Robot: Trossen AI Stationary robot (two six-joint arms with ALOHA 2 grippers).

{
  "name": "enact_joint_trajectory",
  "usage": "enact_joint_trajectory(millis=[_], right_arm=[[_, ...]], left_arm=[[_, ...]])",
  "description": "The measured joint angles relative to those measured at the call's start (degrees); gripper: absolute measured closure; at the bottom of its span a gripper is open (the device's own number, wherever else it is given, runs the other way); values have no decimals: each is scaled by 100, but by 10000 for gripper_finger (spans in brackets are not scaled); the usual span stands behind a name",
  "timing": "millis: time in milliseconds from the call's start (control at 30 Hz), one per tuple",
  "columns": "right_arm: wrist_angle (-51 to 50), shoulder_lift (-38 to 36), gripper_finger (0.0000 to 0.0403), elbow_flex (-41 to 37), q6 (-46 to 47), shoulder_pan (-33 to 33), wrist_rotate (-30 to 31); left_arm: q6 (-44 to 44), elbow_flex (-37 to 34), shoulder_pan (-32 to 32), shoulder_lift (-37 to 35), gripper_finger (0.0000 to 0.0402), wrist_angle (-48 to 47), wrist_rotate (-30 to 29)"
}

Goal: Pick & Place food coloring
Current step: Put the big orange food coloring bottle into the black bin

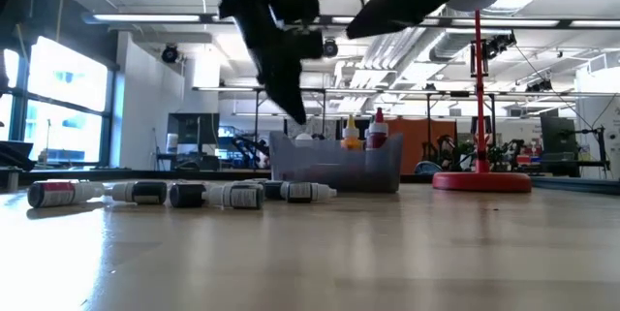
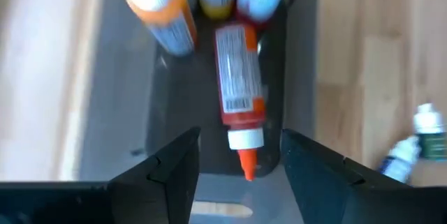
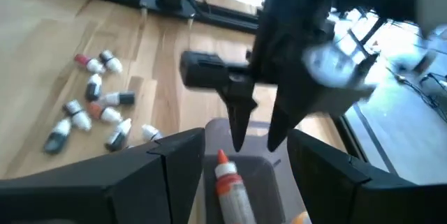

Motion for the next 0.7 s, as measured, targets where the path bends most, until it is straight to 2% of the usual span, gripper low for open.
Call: enact_joint_trajectory(millis=[300, 467, 700], right_arm=[[-322, -56, 204, -10, -4, 152, 164], [-420, -54, 204, -10, -4, 151, 193], [-462, -54, 204, -10, -4, 151, 210]], left_arm=[[-44, 359, 0, 707, 209, -75, 142], [-25, 624, 0, 915, 209, -453, 125], [-33, 672, 0, 941, 208, -483, 143]])
